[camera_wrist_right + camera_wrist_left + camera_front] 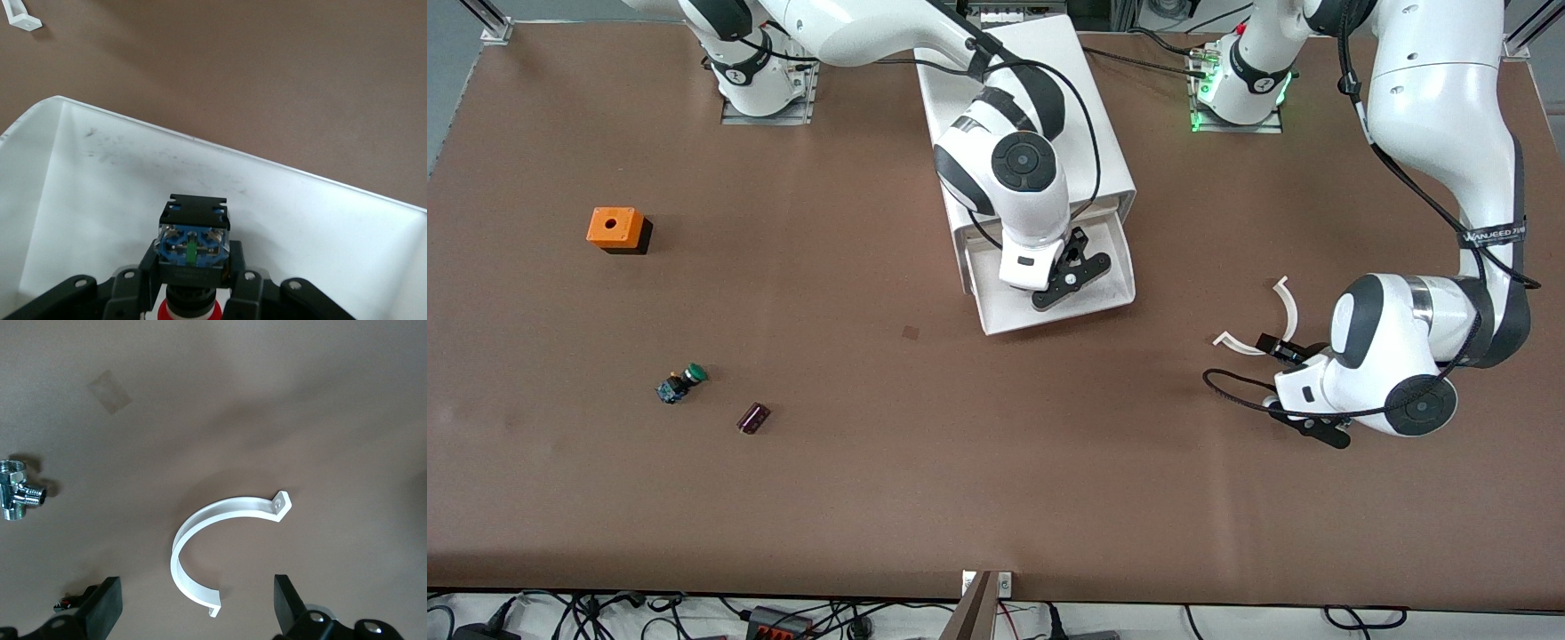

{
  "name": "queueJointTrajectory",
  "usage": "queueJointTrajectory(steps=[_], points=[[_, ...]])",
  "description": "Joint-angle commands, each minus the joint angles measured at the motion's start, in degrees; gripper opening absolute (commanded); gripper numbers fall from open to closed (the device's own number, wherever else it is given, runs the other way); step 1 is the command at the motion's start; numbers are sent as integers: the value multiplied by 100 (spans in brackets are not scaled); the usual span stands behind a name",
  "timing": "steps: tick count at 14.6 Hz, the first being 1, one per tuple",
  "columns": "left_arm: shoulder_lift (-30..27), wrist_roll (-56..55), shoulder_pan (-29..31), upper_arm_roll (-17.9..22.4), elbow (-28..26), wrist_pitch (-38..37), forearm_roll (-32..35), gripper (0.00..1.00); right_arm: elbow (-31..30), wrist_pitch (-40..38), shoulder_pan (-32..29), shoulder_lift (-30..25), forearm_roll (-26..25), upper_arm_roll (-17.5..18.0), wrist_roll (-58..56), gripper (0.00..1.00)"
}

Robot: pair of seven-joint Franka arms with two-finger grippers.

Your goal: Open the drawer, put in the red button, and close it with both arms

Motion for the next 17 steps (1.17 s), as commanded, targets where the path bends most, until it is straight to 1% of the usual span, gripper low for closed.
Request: queueJointTrajectory(steps=[1, 3, 4, 5, 7, 9, 11, 12, 13, 14, 15, 16, 17], points=[[-14, -30, -51, 41, 35, -47, -109, 100, 203, -85, 31, 52, 64, 12, 342, 99], [-15, -30, -68, 32, 35, -47, -100, 100, 247, -32, 154, 17, 55, -14, 1420, 100], [-15, -30, -68, 32, 35, -47, -100, 100, 430, -49, 172, -1, 55, -14, 1642, 100], [-15, -30, -68, 41, 26, -64, -100, 100, 606, -93, 172, -10, 55, -14, 1679, 100], [-15, 23, -51, 32, 35, -73, -127, 100, 730, -93, 67, -132, 55, -23, 1654, 100], [-32, -3, -68, 32, 70, -73, -118, 100, 748, -102, -327, -282, 46, -23, 1610, 100], [-23, -3, -103, -3, 140, -12, -127, 100, 739, -120, -652, -414, -42, -102, 1496, 100], [-32, 31, -191, -29, 271, 93, -127, 100, 730, -146, -924, -510, -172, -93, 1339, 100], [-6, 32, -296, -47, 516, 416, -136, 100, 704, -242, -1188, -650, -304, -67, 1137, 100], [12, 84, -419, -64, 605, 811, -136, 100, 695, -434, -1460, -704, -314, -67, 830, 100], [-6, -20, -559, -64, 589, 1041, -197, 100, 695, -784, -1698, -800, -306, -67, 540, 100], [12, -247, -674, -64, 580, 1087, -441, 100, 695, -1066, -1900, -853, -332, -67, 259, 100], [55, -676, -710, -64, 580, 1139, -904, 100, 695, -1234, -2129, -967, -332, -67, -14, 100]])
